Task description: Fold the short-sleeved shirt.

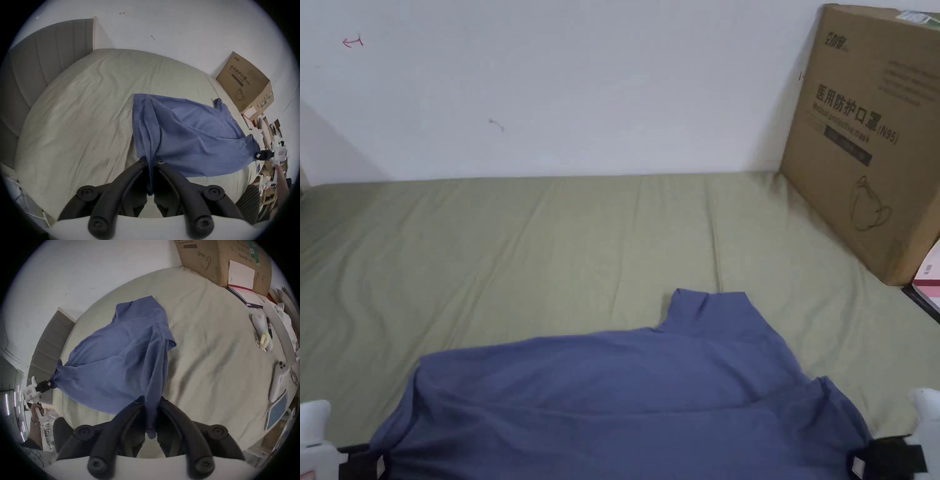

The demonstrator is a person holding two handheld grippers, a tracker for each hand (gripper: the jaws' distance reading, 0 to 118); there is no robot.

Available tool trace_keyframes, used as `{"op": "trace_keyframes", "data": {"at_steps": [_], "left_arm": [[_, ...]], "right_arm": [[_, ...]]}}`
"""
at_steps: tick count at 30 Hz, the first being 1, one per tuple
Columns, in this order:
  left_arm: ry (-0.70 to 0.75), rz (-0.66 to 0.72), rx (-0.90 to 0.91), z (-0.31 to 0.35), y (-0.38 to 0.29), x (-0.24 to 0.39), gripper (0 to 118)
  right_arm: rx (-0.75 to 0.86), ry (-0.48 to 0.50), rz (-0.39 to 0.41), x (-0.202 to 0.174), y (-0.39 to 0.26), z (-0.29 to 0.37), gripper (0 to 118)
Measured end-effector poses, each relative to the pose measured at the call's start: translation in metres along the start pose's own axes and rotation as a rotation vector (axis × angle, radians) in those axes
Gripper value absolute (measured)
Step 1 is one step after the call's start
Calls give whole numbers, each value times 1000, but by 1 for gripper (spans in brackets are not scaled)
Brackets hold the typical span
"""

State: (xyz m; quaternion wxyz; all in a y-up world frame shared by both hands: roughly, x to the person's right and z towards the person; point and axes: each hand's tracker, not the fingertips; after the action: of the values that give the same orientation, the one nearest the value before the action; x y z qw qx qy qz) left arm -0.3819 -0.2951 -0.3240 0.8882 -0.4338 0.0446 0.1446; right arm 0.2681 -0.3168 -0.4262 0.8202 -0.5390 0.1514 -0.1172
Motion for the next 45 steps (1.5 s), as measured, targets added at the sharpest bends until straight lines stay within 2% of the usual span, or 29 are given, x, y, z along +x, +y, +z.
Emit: {"op": "trace_keyframes", "data": {"at_steps": [3, 7, 11, 12, 13, 14, 16, 17, 18, 19, 20, 25, 27, 29, 30, 31, 32, 33, 34, 35, 38, 41, 45], "left_arm": [[-1, 0, -68, 17, -21, -9, 5], [-44, 69, -296, 3, -55, -30, 5], [-66, 140, -306, -8, -68, -44, 6], [-61, 153, -294, -8, -68, -44, 10], [-48, 151, -283, -6, -66, -43, 19], [-22, 139, -264, -3, -64, -42, 30], [10, 110, -233, 5, -59, -40, 42], [15, 113, -207, 9, -56, -40, 66], [20, 117, -186, 13, -53, -38, 108], [15, 125, -159, 17, -50, -36, 118], [6, 130, -87, 29, -46, -34, 112], [-66, 71, 89, 48, -28, -9, 112], [-67, 19, 124, 52, -22, 5, 113], [-62, -35, 139, 56, -8, 25, 110], [-105, -46, 126, 57, -5, 33, 97], [-132, -67, 140, 60, -2, 40, 75], [-133, -83, 177, 61, 2, 44, 44], [-130, -100, 195, 61, 5, 51, 8], [-132, -108, 201, 60, 9, 56, 5], [-89, -170, 234, 59, 15, 57, 4], [-117, -143, 234, 42, 35, 46, 4], [-55, -97, 129, 14, 60, 40, 4], [-84, -29, -52, -60, 101, -5, 5]], "right_arm": [[-141, 0, 73, -11, -24, 14, 10], [-285, -83, 32, -3, -53, -8, 10], [-275, -81, -47, 0, -55, -24, 11], [-260, -95, -22, -6, -54, -22, 13], [-232, -99, 31, -10, -53, -19, 18], [-200, -121, 77, -15, -53, -16, 29], [-152, -176, 125, -23, -52, -9, 77], [-130, -189, 124, -8, -46, -11, 102], [-87, -183, 111, -10, -45, -5, 118], [-28, -161, 104, -14, -43, 3, 118], [26, -130, 93, -16, -41, 11, 118], [235, -36, 106, -55, -30, 44, 118], [238, -40, 111, -69, -25, 45, 118], [279, 12, 101, -80, -21, 47, 116], [334, 46, 108, -86, -20, 50, 112], [372, 71, 127, -92, -19, 53, 101], [404, 83, 140, -99, -17, 55, 77], [428, 92, 159, -104, -14, 56, 30], [442, 91, 175, -111, -10, 57, 7], [445, 79, 187, -117, -6, 55, 7], [445, 106, 198, -127, 6, 49, 7], [452, 150, 184, -124, 17, 42, 7], [422, 165, 190, -127, 31, 29, 7]]}}
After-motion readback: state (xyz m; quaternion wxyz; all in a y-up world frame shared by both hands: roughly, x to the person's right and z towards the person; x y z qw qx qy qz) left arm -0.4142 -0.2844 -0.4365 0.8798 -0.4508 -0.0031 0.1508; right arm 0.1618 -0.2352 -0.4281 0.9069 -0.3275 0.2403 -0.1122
